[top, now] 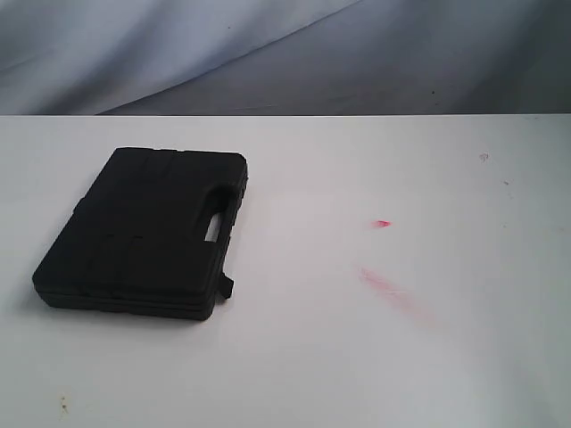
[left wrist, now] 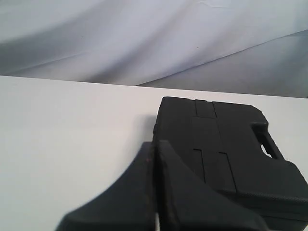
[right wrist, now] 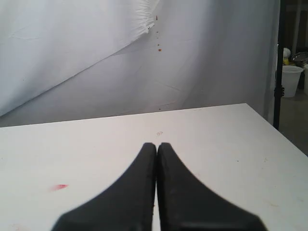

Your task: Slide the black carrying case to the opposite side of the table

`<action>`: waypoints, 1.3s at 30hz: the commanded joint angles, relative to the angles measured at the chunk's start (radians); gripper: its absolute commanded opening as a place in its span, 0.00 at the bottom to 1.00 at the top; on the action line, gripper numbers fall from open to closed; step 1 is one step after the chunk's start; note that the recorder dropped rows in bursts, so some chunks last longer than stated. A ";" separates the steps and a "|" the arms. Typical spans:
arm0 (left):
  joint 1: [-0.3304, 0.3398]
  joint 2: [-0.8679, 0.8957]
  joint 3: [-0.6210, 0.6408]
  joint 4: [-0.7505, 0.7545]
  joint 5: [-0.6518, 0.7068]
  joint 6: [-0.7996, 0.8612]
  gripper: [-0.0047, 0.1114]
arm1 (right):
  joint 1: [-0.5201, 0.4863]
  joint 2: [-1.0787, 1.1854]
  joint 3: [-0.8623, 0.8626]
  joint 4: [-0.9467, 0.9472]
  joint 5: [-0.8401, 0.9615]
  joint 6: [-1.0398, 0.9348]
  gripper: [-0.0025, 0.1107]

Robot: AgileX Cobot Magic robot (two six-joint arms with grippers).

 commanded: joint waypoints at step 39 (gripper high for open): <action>-0.006 -0.003 0.005 0.026 -0.042 0.000 0.04 | 0.003 -0.004 0.004 -0.009 -0.004 0.002 0.02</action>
